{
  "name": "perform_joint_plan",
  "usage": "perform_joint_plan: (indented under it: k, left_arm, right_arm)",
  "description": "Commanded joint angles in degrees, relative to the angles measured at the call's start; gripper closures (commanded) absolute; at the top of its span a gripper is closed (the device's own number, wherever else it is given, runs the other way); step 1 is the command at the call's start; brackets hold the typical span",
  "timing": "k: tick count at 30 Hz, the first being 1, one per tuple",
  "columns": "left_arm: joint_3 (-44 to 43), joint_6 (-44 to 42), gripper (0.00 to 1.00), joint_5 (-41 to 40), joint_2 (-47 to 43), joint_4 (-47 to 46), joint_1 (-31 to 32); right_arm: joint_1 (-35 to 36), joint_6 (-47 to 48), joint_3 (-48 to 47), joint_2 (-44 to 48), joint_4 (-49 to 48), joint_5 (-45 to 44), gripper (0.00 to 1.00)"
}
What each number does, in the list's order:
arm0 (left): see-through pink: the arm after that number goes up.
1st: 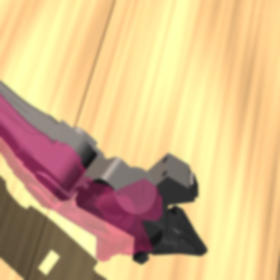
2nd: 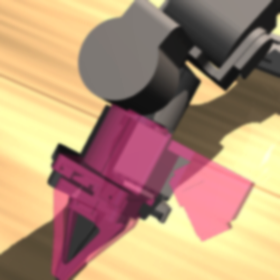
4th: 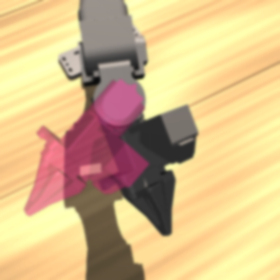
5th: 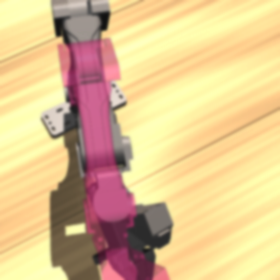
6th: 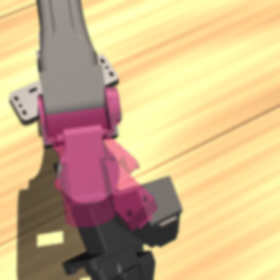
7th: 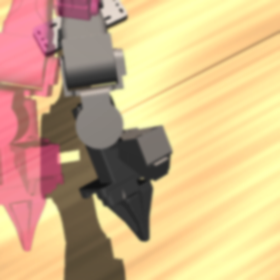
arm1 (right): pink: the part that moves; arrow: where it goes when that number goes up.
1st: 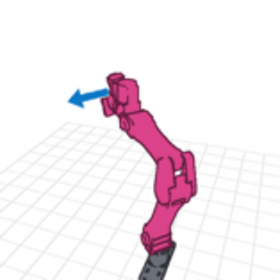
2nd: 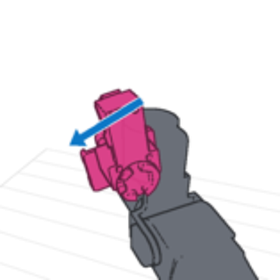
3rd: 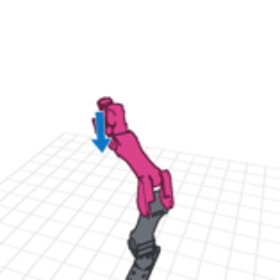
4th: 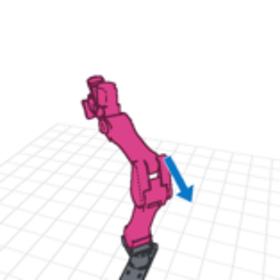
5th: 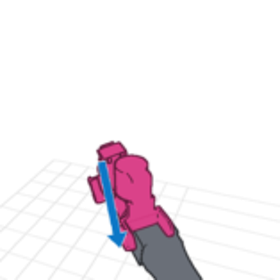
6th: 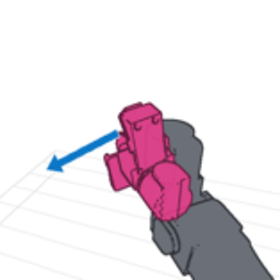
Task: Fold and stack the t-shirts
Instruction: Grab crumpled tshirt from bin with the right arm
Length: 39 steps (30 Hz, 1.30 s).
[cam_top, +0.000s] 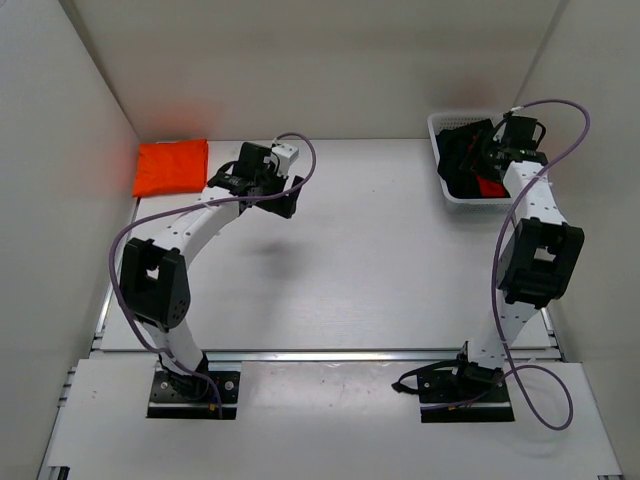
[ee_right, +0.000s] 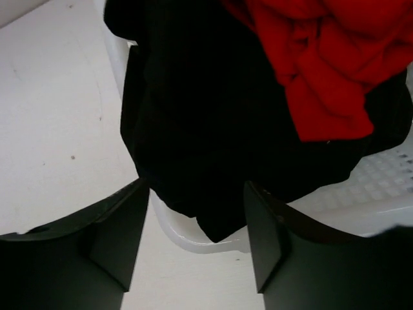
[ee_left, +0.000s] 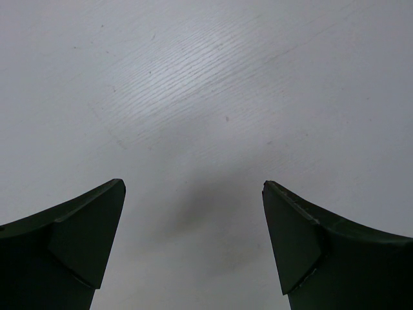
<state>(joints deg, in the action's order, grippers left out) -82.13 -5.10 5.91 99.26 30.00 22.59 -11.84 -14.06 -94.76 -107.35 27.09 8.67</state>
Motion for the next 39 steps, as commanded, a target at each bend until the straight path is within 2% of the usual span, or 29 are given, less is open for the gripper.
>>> perform_joint_plan:
  k: [1, 3, 7, 15, 20, 22, 23, 24, 25, 30, 39]
  left_arm:
    - [1.27, -0.78, 0.02, -3.97, -0.12, -0.64, 0.17]
    - [1.36, -1.13, 0.02, -3.63, 0.49, -0.38, -0.09]
    - [1.00, -0.61, 0.01, -4.06, 0.49, -0.56, 0.08]
    - [1.97, -1.67, 0.01, -5.82, -0.12, -0.11, 1.23]
    - [2.85, -1.84, 0.01, -5.82, -0.38, -0.38, 1.14]
    - [2.77, -1.93, 0.02, -5.82, -0.30, -0.12, 1.67]
    - [2.76, -1.67, 0.01, -5.82, -0.21, -0.29, 1.58]
    - [2.76, -1.84, 0.01, -5.82, -0.38, -0.47, 1.67]
    - [2.76, -1.93, 0.01, -5.82, -0.04, -0.21, 1.58]
    - [2.94, -2.10, 0.01, -5.82, -0.47, -0.11, 1.93]
    - [2.85, -3.69, 0.01, -8.90, -1.35, -0.99, 2.46]
  right_arm:
    - [1.37, -0.17, -0.61, 1.09, -0.55, 0.40, 0.39]
    - [1.47, 0.35, 1.06, 0.75, -1.69, 1.34, 0.35]
    - [0.32, -2.54, 1.96, -1.44, -3.53, 5.04, 0.34]
    - [0.68, -3.43, -3.59, -7.52, -3.27, 5.83, 0.41]
    - [-0.38, -4.74, -2.71, -7.70, -4.24, 7.85, 0.62]
    - [-0.99, -5.44, -2.80, -7.79, -4.76, 8.91, 0.80]
    - [-1.17, -5.01, -3.06, -7.79, -4.77, 8.74, 0.86]
    - [-1.35, -4.83, -4.11, -7.53, -4.51, 8.21, 0.98]
    - [-1.52, -4.83, -5.42, -7.35, -4.16, 7.86, 1.00]
    - [-2.40, -4.30, -12.98, -6.29, -3.80, 5.67, 1.00]
    - [-2.32, 0.53, -30.56, 0.74, -11.79, -1.98, 1.00]
